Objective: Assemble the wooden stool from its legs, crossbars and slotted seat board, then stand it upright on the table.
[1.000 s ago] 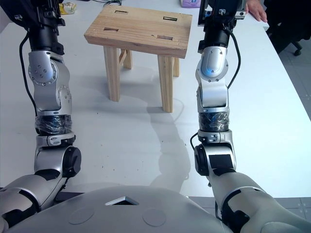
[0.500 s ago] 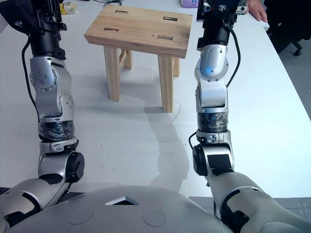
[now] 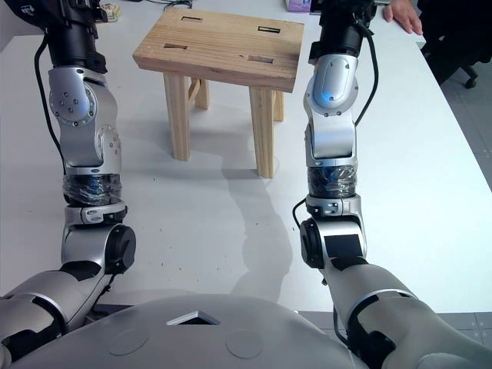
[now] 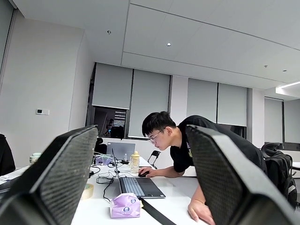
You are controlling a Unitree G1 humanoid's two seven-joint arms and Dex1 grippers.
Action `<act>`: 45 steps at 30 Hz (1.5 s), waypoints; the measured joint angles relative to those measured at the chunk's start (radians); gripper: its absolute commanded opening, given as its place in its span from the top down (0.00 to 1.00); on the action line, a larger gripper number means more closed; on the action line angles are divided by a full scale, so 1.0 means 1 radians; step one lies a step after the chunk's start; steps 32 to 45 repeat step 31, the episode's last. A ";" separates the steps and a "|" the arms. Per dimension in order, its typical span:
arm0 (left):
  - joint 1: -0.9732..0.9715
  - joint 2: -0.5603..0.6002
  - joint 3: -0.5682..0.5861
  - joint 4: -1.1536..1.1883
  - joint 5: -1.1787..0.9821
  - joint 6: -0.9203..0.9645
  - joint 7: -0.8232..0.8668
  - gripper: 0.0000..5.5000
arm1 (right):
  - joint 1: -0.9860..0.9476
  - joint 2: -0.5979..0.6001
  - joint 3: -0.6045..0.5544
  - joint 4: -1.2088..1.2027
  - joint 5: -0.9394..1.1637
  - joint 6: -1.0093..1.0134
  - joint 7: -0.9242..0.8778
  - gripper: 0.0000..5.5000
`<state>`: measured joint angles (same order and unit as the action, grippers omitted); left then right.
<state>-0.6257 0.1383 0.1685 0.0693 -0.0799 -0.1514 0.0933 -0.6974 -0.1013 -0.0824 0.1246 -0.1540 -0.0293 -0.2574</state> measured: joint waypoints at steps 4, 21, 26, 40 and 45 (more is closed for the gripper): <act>-0.005 0.000 -0.004 0.000 0.000 0.001 0.000 0.48 | -0.036 0.004 0.001 0.012 0.000 -0.014 0.000 0.37; -0.049 0.003 -0.011 0.016 -0.001 0.020 -0.007 0.48 | -0.048 0.035 0.012 0.027 -0.002 -0.021 -0.014 0.37; -0.064 -0.001 -0.020 0.027 -0.001 0.007 -0.013 0.48 | -0.038 0.047 0.013 0.026 -0.002 -0.022 -0.018 0.37; -0.045 -0.016 -0.034 0.025 -0.001 0.000 -0.015 0.48 | 0.008 0.047 0.016 0.009 -0.003 -0.022 -0.011 0.37; -0.045 -0.016 -0.034 0.025 -0.001 0.000 -0.015 0.48 | 0.008 0.047 0.016 0.009 -0.003 -0.022 -0.011 0.37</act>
